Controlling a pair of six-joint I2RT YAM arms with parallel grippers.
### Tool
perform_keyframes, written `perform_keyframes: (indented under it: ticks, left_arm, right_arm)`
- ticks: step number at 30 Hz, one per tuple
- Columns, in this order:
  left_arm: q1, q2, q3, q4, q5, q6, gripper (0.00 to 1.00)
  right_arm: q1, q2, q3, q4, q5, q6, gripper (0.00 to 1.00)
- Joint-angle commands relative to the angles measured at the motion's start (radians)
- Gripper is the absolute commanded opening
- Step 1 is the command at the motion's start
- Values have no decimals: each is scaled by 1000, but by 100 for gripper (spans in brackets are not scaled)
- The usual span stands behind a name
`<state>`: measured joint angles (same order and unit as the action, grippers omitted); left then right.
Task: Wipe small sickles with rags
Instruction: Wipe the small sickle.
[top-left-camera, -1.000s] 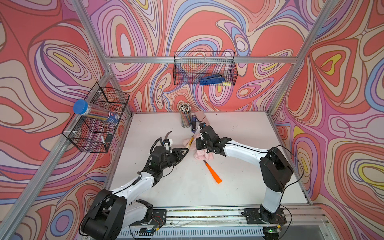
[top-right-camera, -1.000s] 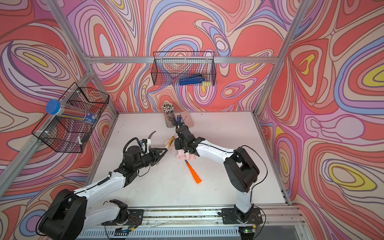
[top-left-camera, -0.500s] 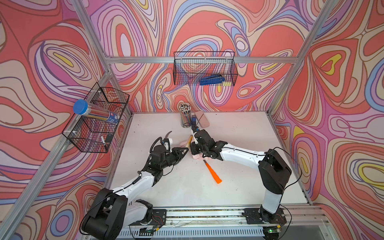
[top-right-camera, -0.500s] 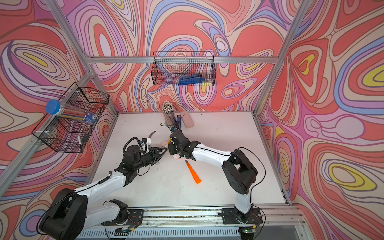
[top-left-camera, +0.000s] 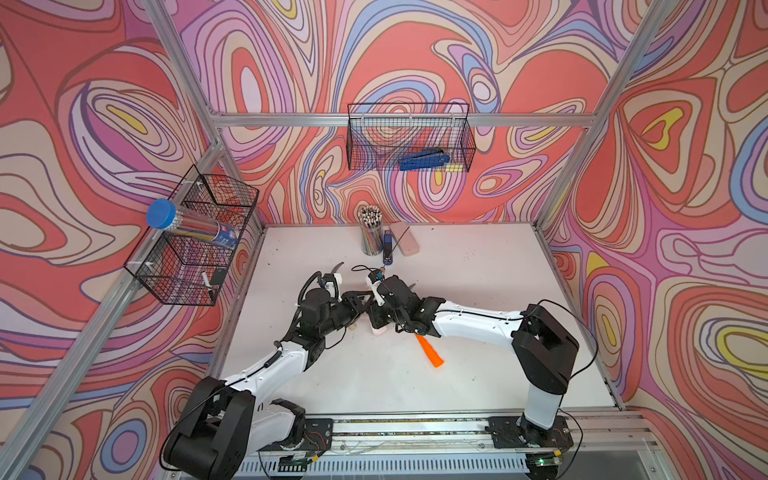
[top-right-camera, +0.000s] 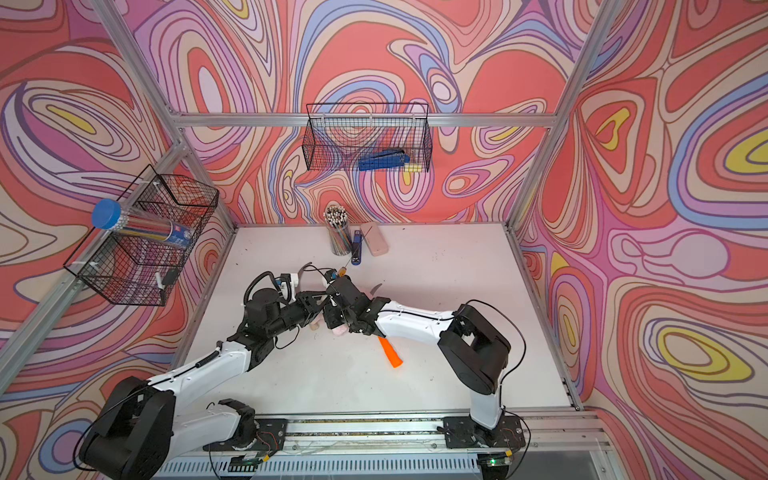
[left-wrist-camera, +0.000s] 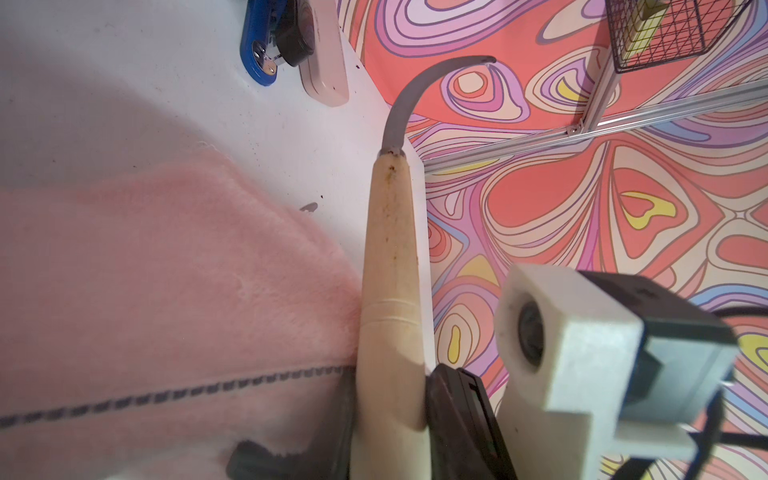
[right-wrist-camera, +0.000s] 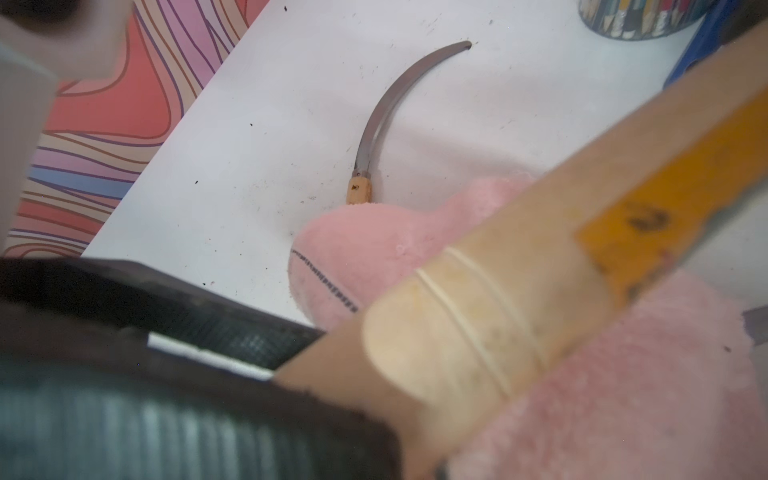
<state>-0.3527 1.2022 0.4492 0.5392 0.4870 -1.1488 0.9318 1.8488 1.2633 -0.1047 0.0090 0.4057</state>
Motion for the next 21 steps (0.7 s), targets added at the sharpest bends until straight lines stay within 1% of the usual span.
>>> perform_keyframes:
  ticks: [1, 3, 6, 8, 9, 12, 15, 17, 19, 21]
  left_arm:
    - [-20, 31, 12, 60, 77, -15, 0]
    - [-20, 36, 6, 78, 78, -24, 0]
    - [-20, 42, 23, 38, 75, -3, 0]
    - [-20, 48, 24, 45, 83, -8, 0]
    - [-20, 51, 17, 61, 87, -19, 0]
    - [-20, 47, 14, 73, 86, -24, 0]
    - [-20, 52, 34, 34, 93, -3, 0]
    - [-20, 58, 29, 57, 101, -17, 0]
    - [-21, 62, 18, 89, 107, -34, 0]
    - [-20, 62, 22, 73, 101, -25, 0]
  right_arm:
    - [-26, -40, 5, 68, 22, 16, 0]
    - [-66, -43, -4, 63, 20, 33, 0]
    - [-136, -46, -1, 37, 0, 30, 0]
    - [-163, -44, 29, -21, 41, -2, 0]
    - [-165, -41, 48, -56, 87, -31, 0]
    - [-171, -42, 63, -79, 151, -86, 0]
    - [-188, -27, 79, -92, 142, -85, 0]
    - [-189, -23, 88, -99, 138, -89, 0]
    - [-188, -33, 80, -93, 117, -81, 0]
    - [-186, -54, 66, -74, 75, -77, 0]
